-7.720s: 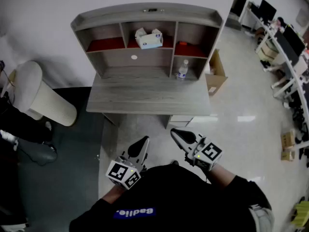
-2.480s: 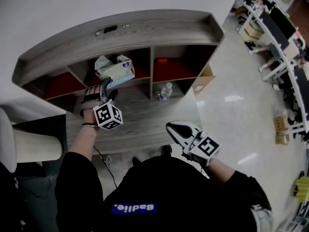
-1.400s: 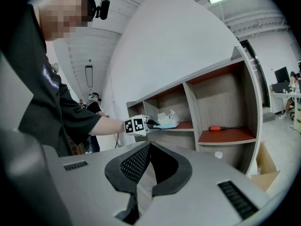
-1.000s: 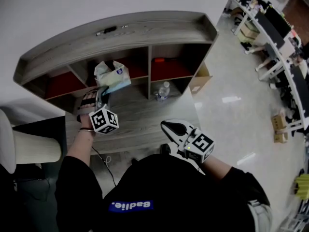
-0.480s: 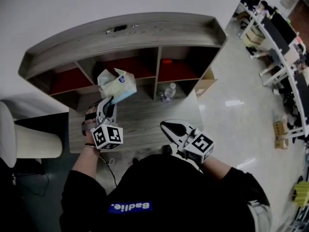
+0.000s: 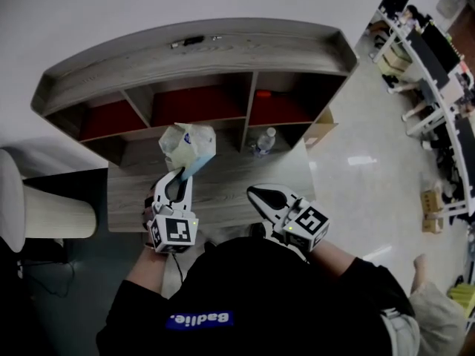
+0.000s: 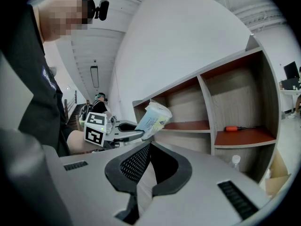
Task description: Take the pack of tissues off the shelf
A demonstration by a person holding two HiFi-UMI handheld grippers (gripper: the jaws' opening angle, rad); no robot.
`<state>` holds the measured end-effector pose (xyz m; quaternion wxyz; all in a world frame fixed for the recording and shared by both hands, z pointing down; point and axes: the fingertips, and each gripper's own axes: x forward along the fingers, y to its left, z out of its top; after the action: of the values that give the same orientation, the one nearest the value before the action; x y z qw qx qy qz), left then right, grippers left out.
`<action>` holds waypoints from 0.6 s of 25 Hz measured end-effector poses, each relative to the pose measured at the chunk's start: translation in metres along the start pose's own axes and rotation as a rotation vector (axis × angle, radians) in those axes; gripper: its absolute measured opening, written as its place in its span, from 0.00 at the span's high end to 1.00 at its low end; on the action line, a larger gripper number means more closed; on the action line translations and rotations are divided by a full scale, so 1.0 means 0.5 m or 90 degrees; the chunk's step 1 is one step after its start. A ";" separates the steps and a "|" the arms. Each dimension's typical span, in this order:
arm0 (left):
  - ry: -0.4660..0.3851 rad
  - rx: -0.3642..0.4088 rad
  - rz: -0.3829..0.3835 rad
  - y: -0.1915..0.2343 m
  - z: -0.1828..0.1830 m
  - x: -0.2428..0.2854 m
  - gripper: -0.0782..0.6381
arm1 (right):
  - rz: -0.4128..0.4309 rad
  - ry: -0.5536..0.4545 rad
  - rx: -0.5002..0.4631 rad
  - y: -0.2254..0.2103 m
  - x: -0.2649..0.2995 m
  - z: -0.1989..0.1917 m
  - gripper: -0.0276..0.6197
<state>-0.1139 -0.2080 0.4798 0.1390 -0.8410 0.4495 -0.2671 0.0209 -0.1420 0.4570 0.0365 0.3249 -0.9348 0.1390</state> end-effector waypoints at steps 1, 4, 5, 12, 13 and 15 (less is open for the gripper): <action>-0.005 -0.022 -0.003 -0.005 0.003 -0.005 0.83 | 0.001 0.001 0.001 0.001 0.001 -0.001 0.91; -0.020 -0.086 -0.014 -0.019 0.023 -0.022 0.83 | 0.005 0.001 -0.002 0.006 0.006 0.000 0.91; -0.024 -0.110 -0.020 -0.026 0.028 -0.028 0.83 | 0.006 0.000 -0.003 0.008 0.007 0.001 0.91; -0.072 -0.246 -0.043 -0.064 0.071 -0.072 0.83 | 0.007 0.000 -0.003 0.018 0.011 -0.003 0.91; -0.076 -0.254 -0.048 -0.070 0.077 -0.077 0.83 | 0.007 0.000 -0.004 0.020 0.010 -0.003 0.91; -0.080 -0.270 -0.056 -0.083 0.085 -0.087 0.83 | 0.006 -0.001 -0.007 0.024 0.007 -0.003 0.91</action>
<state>-0.0812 -0.1490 0.4506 -0.0251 -0.8852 0.4488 -0.1196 0.0109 -0.1348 0.4562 0.0373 0.3206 -0.9370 0.1337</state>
